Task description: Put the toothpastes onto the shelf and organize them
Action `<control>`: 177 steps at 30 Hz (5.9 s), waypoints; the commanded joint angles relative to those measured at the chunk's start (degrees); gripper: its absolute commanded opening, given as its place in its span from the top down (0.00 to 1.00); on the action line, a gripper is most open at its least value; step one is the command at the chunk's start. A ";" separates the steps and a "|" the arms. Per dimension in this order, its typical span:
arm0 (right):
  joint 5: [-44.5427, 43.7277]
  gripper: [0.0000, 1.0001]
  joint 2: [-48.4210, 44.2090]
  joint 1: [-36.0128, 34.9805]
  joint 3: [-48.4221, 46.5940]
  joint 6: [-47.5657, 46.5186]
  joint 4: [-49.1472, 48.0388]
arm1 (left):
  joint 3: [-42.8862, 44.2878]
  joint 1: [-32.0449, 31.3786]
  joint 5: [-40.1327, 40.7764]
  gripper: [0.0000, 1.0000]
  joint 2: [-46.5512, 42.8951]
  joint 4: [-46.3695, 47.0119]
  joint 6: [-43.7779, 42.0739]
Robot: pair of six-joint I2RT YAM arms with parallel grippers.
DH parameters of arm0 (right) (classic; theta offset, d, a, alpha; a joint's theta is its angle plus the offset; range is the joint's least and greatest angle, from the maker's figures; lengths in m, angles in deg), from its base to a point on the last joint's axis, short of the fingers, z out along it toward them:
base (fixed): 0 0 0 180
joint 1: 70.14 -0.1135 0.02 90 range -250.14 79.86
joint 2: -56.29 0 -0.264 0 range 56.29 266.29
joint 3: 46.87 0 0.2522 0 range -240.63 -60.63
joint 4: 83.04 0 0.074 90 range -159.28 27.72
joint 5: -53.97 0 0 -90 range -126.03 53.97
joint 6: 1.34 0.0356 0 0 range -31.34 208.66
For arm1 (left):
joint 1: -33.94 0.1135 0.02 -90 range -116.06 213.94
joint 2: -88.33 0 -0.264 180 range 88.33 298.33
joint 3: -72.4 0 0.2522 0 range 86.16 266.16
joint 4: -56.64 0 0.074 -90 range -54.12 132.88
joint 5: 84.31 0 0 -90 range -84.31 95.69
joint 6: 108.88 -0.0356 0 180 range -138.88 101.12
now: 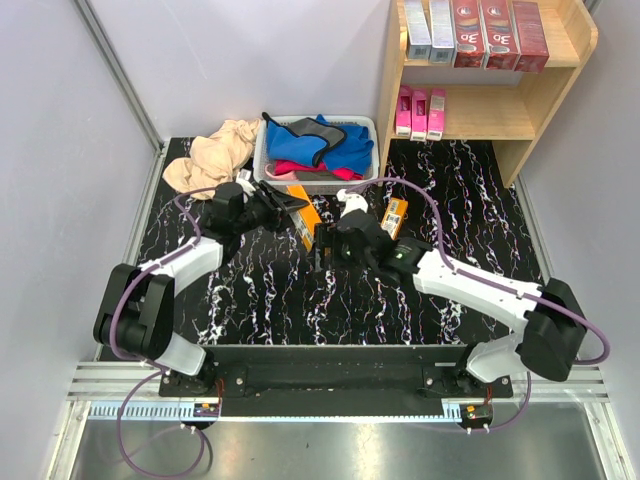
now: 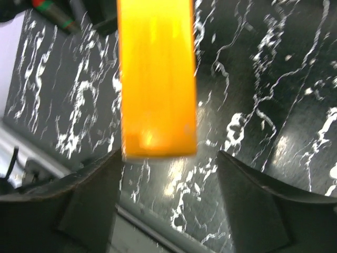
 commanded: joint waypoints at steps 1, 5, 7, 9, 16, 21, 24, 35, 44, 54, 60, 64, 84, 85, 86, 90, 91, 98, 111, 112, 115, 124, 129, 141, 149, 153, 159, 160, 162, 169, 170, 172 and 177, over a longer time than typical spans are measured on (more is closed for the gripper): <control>-7.89 0.27 1.94 -0.45 -4.60 -1.76 -4.99 | -0.69 0.43 -3.02 0.50 -3.01 7.39 2.20; -9.04 0.37 3.01 -0.45 -5.65 -2.73 -6.05 | -1.13 0.69 -3.63 0.50 -2.83 8.18 2.55; -8.95 0.44 2.83 -0.53 -5.48 -2.82 -7.10 | -1.30 0.69 -3.90 0.50 -2.75 8.62 2.73; -8.34 0.49 2.83 -0.45 -5.30 -2.73 -7.63 | -1.39 0.78 -4.07 0.50 -2.66 8.88 2.81; -6.40 0.67 1.60 -0.45 -3.99 -2.03 -7.55 | -1.83 1.04 -3.99 0.34 -2.74 8.89 2.82; -6.23 0.68 0.11 -0.54 -3.81 -1.76 -6.93 | 0.54 1.04 -3.55 0.01 -3.62 2.92 -1.75; -6.23 0.68 0.11 -0.54 -4.16 -1.94 -6.49 | 2.82 1.04 -2.42 0.01 -4.50 -2.26 -5.61; 12.10 0.67 -0.50 8.15 -4.25 4.47 -7.54 | 7.66 1.04 13.83 0.01 -15.04 -27.05 -21.87; 39.02 0.68 -8.58 26.86 7.61 19.93 -26.08 | 7.75 1.04 15.96 0.01 -17.25 -31.19 -24.25; 52.37 0.67 -21.06 46.54 15.17 28.64 -29.17 | 7.40 0.96 15.17 0.01 -15.75 -30.40 -23.99; 62.30 0.67 -23.27 62.80 16.05 31.55 -29.96 | 7.66 0.69 15.08 0.01 -15.40 -30.32 -24.08; 67.15 0.67 -22.92 71.50 15.53 32.86 -31.01 | 7.66 0.43 15.00 0.01 -14.96 -30.23 -24.08; 61.28 0.67 -6.51 75.49 4.55 33.13 -35.76 | 8.71 0.25 14.03 0.01 -13.38 -29.88 -24.61; 60.84 0.67 -5.18 75.49 3.76 32.96 -35.93 | 8.80 0.25 13.94 0.01 -13.38 -29.88 -24.61; 60.31 0.67 -3.95 75.49 2.36 32.96 -36.28 | 8.89 0.25 13.94 0.01 -13.38 -29.88 -24.69; 57.94 0.67 3.77 75.49 -1.43 33.83 -38.91 | 9.15 0.25 13.77 0.01 -13.29 -29.88 -24.78; 57.84 0.67 5.28 75.49 -2.22 34.01 -39.36 | 9.24 0.25 13.51 0.01 -13.20 -29.96 -24.70; 56.53 0.68 16.87 74.62 -10.22 35.06 -40.24 | 9.50 0.25 13.33 0.01 -12.77 -30.05 -24.87; 52.13 0.68 28.05 68.81 -18.74 36.56 -39.01 | 10.21 0.25 13.33 0.01 -13.11 -30.67 -24.96; 52.13 0.68 29.27 68.81 -19.36 36.82 -39.10 | 10.30 0.25 13.33 0.01 -13.20 -30.67 -24.96; 51.78 0.67 31.39 68.20 -21.30 37.52 -38.84 | 10.47 0.25 13.24 0.01 -13.20 -30.76 -24.96; 52.74 0.57 36.05 66.53 -25.78 38.14 -36.12 | 10.30 0.17 12.89 0.01 -12.94 -30.84 -24.87; 52.57 0.49 35.88 65.82 -24.12 37.53 -35.41 | 10.03 0.17 12.80 0.01 -12.76 -30.58 -24.96; 51.25 0.02 29.56 65.91 -17.61 36.21 -37.42 | 8.54 0.08 11.92 0.01 -13.55 -29.79 -24.70; 49.50 0.00 24.02 66.70 -12.25 39.90 -44.63 | 7.92 -0.27 11.92 0.01 -14.08 -29.26 -24.96; 48.62 0.00 19.55 66.79 -9.26 40.42 -46.66 | 8.45 -0.63 12.10 0.01 -13.91 -29.26 -25.66; 48.88 0.00 11.91 66.79 -4.17 39.02 -44.91 | 10.38 -2.56 13.67 0.01 -12.24 -30.67 -27.42; 48.97 0.00 10.75 66.79 -3.47 38.50 -44.20 | 11.60 -3.78 14.37 0.01 -11.80 -31.36 -27.77; 48.97 0.00 6.81 66.79 -1.09 36.57 -41.58 | 13.97 -5.10 14.82 0.01 -9.69 -32.33 -28.91; 47.39 0.00 -5.77 66.79 7.60 29.45 -32.17 | 22.85 -15.45 23.93 0.01 -0.30 -37.68 -32.60; 47.21 0.00 -8.39 66.79 8.23 28.74 -29.89 | 24.08 -16.52 25.01 0.01 0.85 -38.22 -33.39; 46.60 0.00 -11.04 66.79 10.15 26.12 -26.81 | 27.25 -19.33 27.64 0.01 4.26 -39.54 -34.01; 46.59 0.00 -18.95 66.79 15.34 23.29 -20.12 | 33.57 -23.30 30.99 0.01 10.34 -41.13 -35.68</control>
